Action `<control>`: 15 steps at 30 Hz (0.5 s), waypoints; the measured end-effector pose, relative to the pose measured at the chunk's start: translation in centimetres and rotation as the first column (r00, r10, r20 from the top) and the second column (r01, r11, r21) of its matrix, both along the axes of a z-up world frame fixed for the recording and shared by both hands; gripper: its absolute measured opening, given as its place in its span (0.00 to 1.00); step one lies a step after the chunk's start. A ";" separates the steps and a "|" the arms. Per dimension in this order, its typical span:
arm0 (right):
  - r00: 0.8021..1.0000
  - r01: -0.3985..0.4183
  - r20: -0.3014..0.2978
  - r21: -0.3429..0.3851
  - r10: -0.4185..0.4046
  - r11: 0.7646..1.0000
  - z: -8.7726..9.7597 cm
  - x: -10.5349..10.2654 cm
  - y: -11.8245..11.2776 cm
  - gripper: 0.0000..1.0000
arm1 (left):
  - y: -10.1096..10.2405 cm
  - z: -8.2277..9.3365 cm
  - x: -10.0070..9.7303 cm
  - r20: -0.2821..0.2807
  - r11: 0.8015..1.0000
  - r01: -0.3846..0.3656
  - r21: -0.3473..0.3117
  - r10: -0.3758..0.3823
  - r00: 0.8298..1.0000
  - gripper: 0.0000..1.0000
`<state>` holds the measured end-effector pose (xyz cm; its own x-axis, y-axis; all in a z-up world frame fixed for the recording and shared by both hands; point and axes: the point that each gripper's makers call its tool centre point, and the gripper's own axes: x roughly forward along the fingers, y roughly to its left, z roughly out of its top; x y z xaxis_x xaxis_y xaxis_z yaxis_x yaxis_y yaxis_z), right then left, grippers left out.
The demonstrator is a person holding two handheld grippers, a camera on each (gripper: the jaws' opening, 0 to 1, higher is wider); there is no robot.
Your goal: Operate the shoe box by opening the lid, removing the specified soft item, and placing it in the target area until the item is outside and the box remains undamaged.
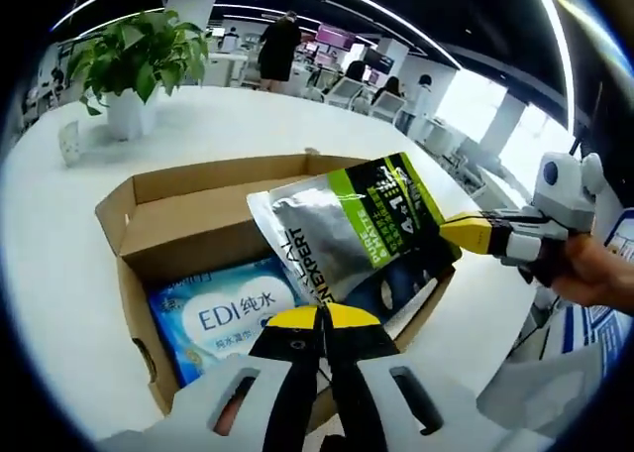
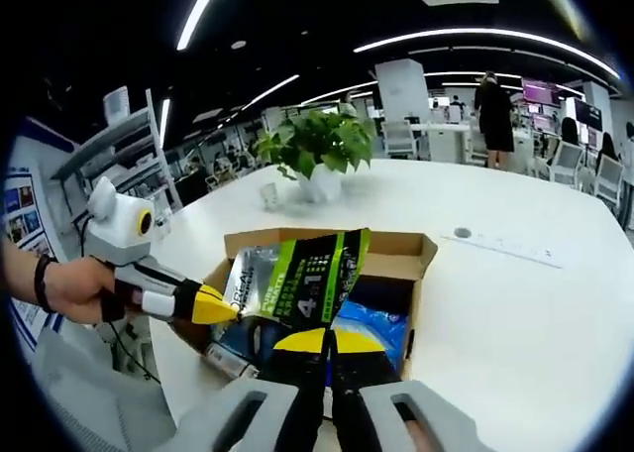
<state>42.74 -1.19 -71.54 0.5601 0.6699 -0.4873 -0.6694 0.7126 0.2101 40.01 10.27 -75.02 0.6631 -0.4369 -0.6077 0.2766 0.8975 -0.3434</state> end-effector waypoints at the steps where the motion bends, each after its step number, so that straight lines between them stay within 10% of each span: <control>1: 1.000 0.002 0.000 0.001 -0.002 1.000 0.0 0.0 -0.1 0.00 | -0.2 0.1 0.0 0.002 1.000 0.006 0.002 -0.006 1.000 0.00; 15: 0.996 0.092 0.000 0.003 -0.092 0.996 0.4 -1.4 -5.7 0.00 | -5.1 1.8 0.6 0.044 0.993 0.113 0.046 -0.115 0.992 0.00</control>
